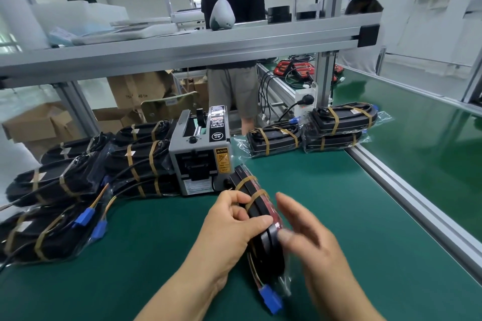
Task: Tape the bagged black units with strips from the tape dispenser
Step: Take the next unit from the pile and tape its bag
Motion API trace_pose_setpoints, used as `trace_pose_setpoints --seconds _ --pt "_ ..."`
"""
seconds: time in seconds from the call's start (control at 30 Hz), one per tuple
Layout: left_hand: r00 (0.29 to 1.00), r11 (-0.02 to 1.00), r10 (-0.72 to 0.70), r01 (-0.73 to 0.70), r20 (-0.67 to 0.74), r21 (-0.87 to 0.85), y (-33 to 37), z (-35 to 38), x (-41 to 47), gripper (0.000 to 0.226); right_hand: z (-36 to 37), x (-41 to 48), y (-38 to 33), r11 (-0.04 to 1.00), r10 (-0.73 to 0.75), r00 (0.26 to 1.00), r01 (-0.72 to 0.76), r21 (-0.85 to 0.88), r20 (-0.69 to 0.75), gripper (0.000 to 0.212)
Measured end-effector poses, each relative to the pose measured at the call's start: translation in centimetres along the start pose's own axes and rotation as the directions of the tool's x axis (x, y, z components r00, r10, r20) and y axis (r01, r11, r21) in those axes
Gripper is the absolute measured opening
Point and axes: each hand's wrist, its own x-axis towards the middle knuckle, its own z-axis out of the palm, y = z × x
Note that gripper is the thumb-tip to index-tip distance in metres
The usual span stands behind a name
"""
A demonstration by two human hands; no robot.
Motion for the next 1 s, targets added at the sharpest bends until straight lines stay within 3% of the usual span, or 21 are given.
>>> trace_pose_setpoints --seconds 0.1,0.2,0.3,0.43,0.5,0.57,0.63,0.83,1.0 --pt "1.000 0.999 -0.007 0.007 -0.008 0.035 0.0 0.2 0.0 0.049 -0.3 3.2 -3.1 0.976 0.012 0.998 -0.024 -0.216 -0.056 0.073" --pt "0.999 0.996 0.016 -0.012 -0.044 0.085 -0.1 0.2 -0.1 0.039 2.2 6.8 -5.3 0.812 0.057 0.998 -0.034 -0.583 0.021 0.066" --pt "0.999 0.994 0.020 -0.016 -0.038 0.105 0.0 0.2 -0.1 0.036 4.4 9.7 -5.5 0.630 0.147 0.985 -0.023 -0.776 0.091 0.031" --pt "0.998 0.998 -0.039 0.037 0.049 0.051 0.2 -2.1 0.3 0.022 5.1 10.7 -3.8 0.595 0.161 0.981 -0.012 -0.803 0.105 0.036" --pt "0.992 0.991 -0.100 0.092 -0.082 -0.097 0.1 -4.0 1.9 0.019 4.7 10.5 -3.3 0.625 0.129 0.987 -0.010 -0.781 0.091 0.032" --pt "0.942 0.955 -0.199 0.126 -0.268 -0.267 0.0 -5.9 4.3 0.014 4.4 10.5 -3.1 0.661 0.123 0.988 -0.012 -0.751 0.093 0.028" --pt "0.889 0.913 -0.296 0.157 -0.349 -0.376 0.2 -7.2 6.9 0.013 4.3 10.5 -3.0 0.677 0.128 0.988 -0.022 -0.736 0.089 0.029" --pt "0.832 0.821 -0.461 0.267 -0.310 -0.504 0.1 -7.8 11.3 0.027 4.5 10.3 -2.9 0.686 0.111 0.990 -0.017 -0.727 0.082 0.027" --pt "0.810 0.789 -0.509 0.303 -0.292 -0.535 0.6 -7.0 12.6 0.023 4.2 10.3 -3.0 0.714 0.096 0.992 -0.012 -0.700 0.081 0.026"
